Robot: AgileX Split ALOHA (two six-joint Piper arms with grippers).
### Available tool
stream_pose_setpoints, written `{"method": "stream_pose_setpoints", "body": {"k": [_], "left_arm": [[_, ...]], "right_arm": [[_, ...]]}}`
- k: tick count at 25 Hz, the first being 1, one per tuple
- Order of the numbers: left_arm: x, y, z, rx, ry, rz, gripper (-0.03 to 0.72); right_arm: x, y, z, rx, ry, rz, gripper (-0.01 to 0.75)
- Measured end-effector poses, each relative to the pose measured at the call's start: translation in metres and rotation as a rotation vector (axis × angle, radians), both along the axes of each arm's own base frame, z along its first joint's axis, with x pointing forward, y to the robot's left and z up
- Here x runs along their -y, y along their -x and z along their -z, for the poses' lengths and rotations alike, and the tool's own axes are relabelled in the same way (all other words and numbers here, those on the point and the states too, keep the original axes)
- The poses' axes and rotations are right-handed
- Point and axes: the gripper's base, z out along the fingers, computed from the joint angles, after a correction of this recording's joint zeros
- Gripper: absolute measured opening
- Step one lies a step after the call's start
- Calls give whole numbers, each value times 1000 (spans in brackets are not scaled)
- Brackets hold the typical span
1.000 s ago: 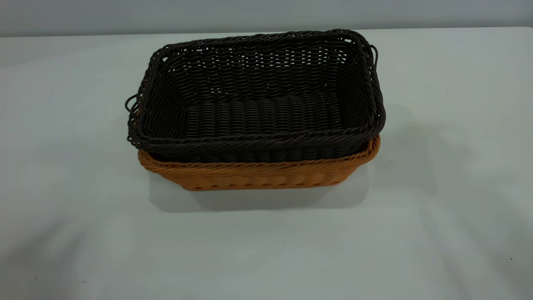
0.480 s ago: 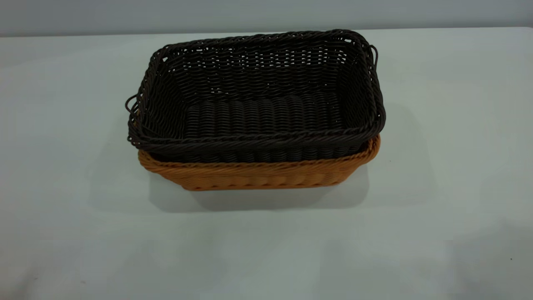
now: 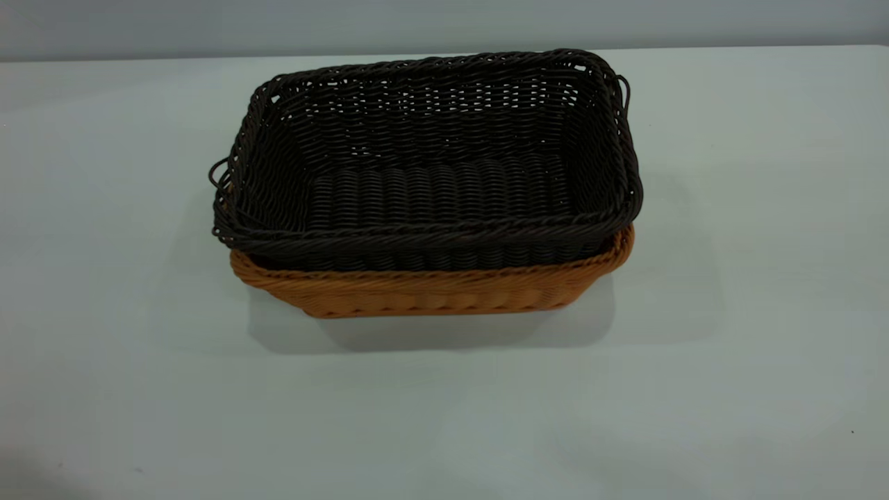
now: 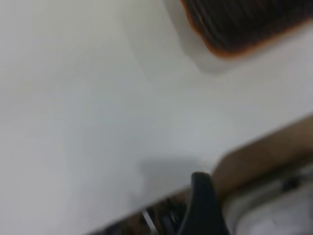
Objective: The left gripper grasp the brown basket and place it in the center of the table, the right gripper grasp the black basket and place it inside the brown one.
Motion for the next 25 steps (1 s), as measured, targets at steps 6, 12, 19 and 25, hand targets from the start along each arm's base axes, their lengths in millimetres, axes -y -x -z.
{"method": "stream_pose_setpoints", "body": {"k": [6,12,19,25], "left_arm": [[-1,5,46,-156,-46,-45,496],[-5,13,84,-267,-113,-54,496],[-9,22,115,-304,-135,3,496],[-13,32,108,-219,-66,25,496]], "right_arm": [[7,23,44,41,-13,8,551],[9,30,42,104,-25,9,550],[13,30,42,124,11,18,550],[13,30,42,124,11,18,550]]}}
